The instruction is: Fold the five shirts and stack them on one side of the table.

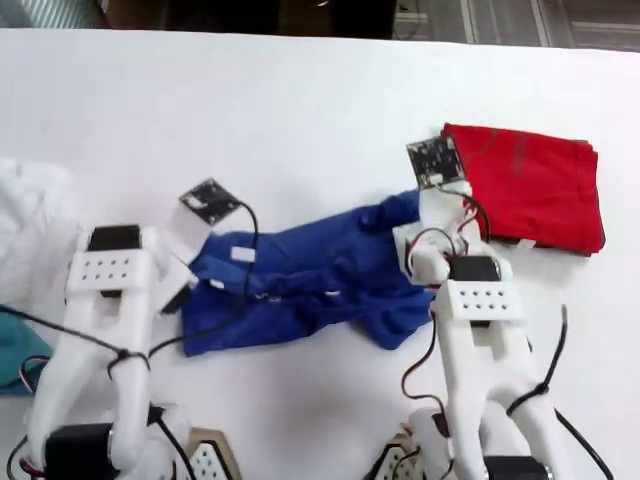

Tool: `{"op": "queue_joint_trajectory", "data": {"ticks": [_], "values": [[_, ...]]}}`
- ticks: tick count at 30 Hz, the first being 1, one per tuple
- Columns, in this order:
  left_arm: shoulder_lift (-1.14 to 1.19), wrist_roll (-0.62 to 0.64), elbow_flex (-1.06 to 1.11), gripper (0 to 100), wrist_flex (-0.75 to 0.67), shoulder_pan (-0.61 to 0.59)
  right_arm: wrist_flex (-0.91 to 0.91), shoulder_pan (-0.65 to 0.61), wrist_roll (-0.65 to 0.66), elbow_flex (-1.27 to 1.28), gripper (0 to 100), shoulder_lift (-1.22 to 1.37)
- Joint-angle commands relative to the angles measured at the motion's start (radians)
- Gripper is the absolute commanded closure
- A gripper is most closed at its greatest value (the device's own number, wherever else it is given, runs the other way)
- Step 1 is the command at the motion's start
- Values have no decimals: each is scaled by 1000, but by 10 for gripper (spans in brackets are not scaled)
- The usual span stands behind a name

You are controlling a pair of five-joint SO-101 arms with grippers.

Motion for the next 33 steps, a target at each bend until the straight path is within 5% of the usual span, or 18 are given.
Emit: {"op": "queue_joint_trajectory", "data": {"ticks": [1,8,12,18,28,33], "values": [[9,-40,-4,975,-8,6,-94,25,-2,41,978,35],[-14,-54,-5,973,-3,5,-351,12,-41,189,978,104],[-64,-55,-74,959,66,8,-358,10,-49,193,978,96],[-72,-55,-291,789,212,5,-363,8,-49,195,978,96],[44,-63,-332,801,241,-12,-364,8,-49,195,978,96],[66,-350,-331,806,446,-63,-364,8,-49,195,978,96]]}}
